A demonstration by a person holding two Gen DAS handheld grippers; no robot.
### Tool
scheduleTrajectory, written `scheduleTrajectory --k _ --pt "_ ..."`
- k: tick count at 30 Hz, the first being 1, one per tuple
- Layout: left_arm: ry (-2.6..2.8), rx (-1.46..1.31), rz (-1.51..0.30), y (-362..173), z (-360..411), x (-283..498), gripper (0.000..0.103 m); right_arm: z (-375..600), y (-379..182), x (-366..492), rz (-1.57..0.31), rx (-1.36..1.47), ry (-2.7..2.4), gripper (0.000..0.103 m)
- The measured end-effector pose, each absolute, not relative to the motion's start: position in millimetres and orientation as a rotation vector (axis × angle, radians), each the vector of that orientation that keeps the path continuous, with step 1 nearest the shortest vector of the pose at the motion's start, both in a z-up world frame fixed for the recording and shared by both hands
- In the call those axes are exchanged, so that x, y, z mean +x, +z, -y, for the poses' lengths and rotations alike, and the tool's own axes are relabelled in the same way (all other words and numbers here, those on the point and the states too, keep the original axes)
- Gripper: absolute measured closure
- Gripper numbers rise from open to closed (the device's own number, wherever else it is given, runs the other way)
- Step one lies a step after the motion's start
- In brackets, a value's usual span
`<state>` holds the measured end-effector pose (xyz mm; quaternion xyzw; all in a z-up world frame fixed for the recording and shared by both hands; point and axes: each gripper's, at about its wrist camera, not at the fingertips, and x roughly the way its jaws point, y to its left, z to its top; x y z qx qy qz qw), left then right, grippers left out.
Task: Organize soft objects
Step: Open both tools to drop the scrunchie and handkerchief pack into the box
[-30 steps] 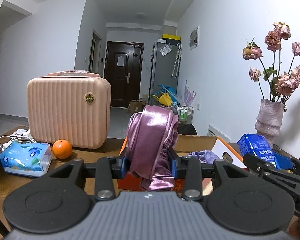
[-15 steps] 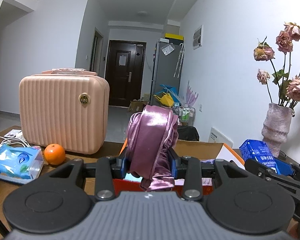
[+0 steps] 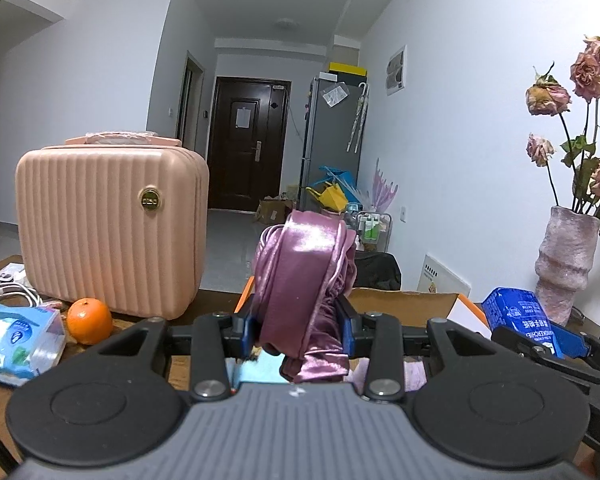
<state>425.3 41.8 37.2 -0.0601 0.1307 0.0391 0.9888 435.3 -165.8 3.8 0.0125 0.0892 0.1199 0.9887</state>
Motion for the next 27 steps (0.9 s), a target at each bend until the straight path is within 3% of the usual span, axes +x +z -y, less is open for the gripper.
scheduleTrajectory --k 27 --pt "0.057 -0.118 -0.307 24 -44 510 0.064 157 -6 510 -0.216 0.008 0.200 0.052"
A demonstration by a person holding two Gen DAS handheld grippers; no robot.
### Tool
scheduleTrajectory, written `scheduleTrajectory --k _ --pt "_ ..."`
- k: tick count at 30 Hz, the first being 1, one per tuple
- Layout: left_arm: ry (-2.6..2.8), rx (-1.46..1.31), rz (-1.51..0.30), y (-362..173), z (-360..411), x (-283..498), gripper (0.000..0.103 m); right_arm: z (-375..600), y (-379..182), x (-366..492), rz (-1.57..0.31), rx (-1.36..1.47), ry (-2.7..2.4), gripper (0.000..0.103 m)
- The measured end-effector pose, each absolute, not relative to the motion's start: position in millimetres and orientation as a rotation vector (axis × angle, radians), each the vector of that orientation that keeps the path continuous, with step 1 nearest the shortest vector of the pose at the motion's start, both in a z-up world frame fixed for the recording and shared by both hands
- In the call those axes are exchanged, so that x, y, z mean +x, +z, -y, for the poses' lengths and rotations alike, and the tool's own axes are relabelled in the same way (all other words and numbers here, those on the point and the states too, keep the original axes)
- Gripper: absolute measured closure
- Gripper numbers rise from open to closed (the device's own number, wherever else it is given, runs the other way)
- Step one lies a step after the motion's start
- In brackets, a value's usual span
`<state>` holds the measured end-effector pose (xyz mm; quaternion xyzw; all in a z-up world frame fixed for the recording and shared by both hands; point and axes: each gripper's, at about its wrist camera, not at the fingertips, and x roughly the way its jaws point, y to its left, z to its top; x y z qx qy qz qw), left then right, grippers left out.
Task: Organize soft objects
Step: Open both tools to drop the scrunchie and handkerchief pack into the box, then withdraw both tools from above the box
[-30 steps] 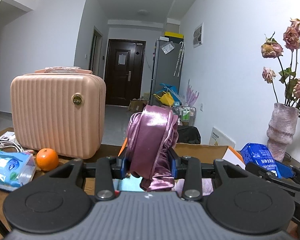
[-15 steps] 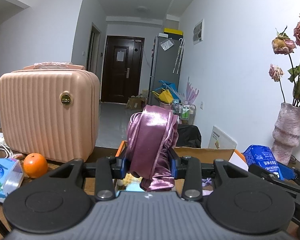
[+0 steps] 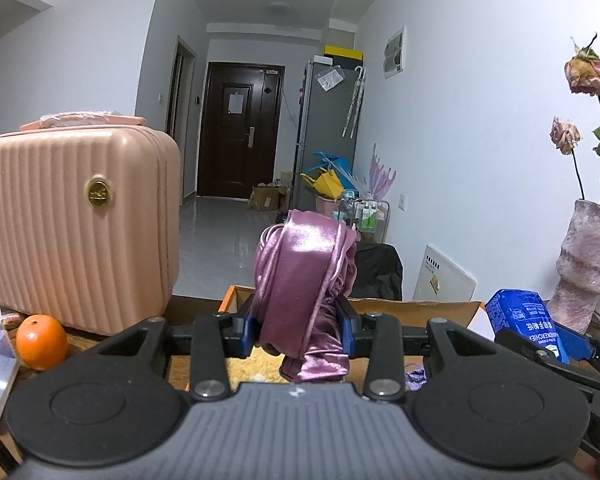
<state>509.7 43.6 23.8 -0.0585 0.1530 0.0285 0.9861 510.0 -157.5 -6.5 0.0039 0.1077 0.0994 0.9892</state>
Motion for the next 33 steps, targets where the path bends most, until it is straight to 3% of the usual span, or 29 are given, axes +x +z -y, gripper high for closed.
scheduleTrajectory --k 8,11,12,13,14,16,19,21,33 --pt "0.050 -0.102 -0.347 15 -39 528 0.064 156 -10 525 -0.239 0.004 0.196 0.051" --pt "0.052 -0.092 -0.366 12 -39 530 0.056 156 -13 529 -0.255 0.003 0.194 0.050" --pt "0.059 -0.089 -0.363 12 -39 530 0.046 157 -13 530 -0.261 0.006 0.193 0.049" --pt "0.064 -0.090 -0.358 12 -40 529 0.035 157 -13 530 -0.262 0.010 0.189 0.040" --pt "0.062 -0.094 -0.349 12 -40 528 0.031 159 -13 530 -0.263 0.015 0.186 0.029" --pt "0.070 -0.101 -0.343 13 -42 526 0.013 162 -13 529 -0.255 0.029 0.173 0.020" --pt "0.104 -0.101 -0.324 15 -44 523 0.000 166 -13 528 -0.251 0.047 0.161 0.007" --pt "0.110 -0.105 -0.325 16 -46 522 0.000 168 -14 529 -0.254 0.052 0.150 0.000" --pt "0.120 -0.113 -0.330 17 -47 521 0.000 171 -16 526 -0.246 0.074 0.140 0.000"
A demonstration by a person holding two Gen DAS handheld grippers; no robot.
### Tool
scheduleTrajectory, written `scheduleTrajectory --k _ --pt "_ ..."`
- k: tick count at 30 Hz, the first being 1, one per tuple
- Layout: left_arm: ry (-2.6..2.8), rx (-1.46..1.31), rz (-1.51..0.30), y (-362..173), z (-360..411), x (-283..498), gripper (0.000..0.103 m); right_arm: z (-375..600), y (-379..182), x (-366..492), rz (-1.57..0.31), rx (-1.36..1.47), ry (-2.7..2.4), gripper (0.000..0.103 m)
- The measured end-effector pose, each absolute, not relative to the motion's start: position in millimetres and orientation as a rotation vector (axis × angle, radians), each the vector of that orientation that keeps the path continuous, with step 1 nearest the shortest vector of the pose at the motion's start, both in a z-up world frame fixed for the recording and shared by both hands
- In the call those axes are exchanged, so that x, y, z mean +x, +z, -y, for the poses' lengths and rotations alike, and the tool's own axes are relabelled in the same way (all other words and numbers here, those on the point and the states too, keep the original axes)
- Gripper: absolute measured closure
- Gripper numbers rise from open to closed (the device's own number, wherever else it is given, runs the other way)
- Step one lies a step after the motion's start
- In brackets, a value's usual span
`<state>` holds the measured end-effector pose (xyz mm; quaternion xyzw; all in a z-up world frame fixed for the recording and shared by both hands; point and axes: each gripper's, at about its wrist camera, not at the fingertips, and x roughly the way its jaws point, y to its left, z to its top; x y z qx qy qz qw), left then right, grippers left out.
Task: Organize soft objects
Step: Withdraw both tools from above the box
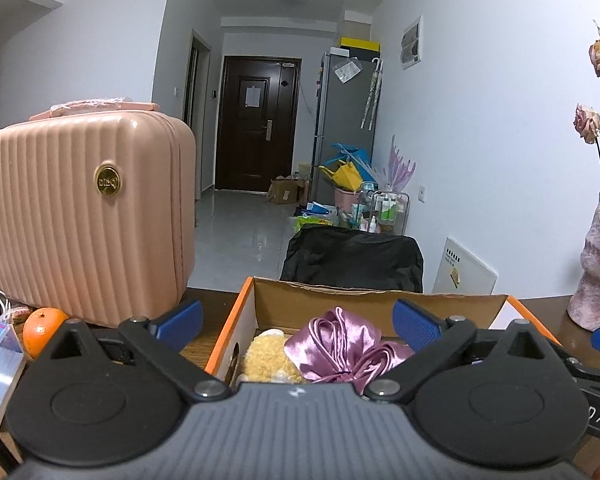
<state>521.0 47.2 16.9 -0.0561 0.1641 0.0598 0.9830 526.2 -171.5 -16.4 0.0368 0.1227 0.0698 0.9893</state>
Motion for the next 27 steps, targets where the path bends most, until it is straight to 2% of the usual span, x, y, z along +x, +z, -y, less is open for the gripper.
scheduleTrajectory --k 27 --pt "0.193 -0.127 -0.328 18 -61 450 0.000 183 -15 461 -0.182 0.114 0.145 0.000"
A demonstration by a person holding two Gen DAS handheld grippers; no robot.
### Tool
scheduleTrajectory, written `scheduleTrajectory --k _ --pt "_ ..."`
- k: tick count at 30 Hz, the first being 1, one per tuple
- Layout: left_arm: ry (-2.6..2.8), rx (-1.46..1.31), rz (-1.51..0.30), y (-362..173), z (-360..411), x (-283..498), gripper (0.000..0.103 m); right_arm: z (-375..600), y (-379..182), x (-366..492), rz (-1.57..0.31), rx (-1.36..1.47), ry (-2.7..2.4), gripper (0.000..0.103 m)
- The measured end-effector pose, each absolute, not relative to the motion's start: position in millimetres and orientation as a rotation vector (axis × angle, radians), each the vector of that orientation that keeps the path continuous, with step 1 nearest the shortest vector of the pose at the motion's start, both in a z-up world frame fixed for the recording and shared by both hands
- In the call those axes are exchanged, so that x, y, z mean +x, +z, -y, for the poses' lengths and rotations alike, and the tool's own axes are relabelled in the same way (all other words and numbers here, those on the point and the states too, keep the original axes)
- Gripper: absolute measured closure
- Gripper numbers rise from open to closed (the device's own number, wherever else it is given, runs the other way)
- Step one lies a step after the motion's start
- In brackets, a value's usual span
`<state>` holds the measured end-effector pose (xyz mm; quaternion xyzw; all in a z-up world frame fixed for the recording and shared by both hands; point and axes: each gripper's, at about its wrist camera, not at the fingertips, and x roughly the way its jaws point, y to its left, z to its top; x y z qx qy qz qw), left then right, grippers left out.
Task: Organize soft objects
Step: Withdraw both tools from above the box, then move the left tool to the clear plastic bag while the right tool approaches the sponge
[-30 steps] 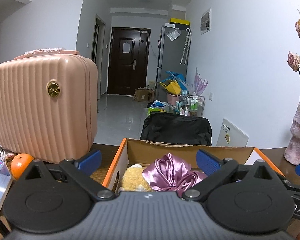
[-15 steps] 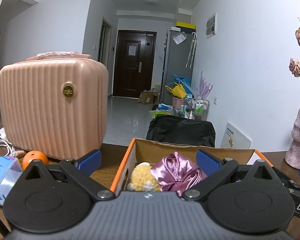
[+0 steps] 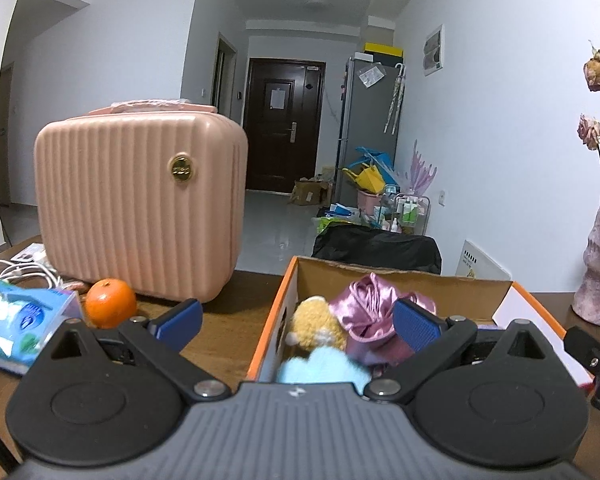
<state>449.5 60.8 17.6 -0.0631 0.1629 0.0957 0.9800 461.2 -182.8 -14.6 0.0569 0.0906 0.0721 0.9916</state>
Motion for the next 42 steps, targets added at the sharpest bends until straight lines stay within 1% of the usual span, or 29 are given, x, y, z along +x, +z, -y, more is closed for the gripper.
scheduleTrajectory --k 25,42 --pt "0.199 -0.082 -0.356 8 -60 346 0.000 198 -16 364 -0.188 0.081 0.164 0.000" --pt "0.129 -0.064 -0.426 -6 -63 294 0.000 188 -22 313 -0.253 0.009 0.285 0.000"
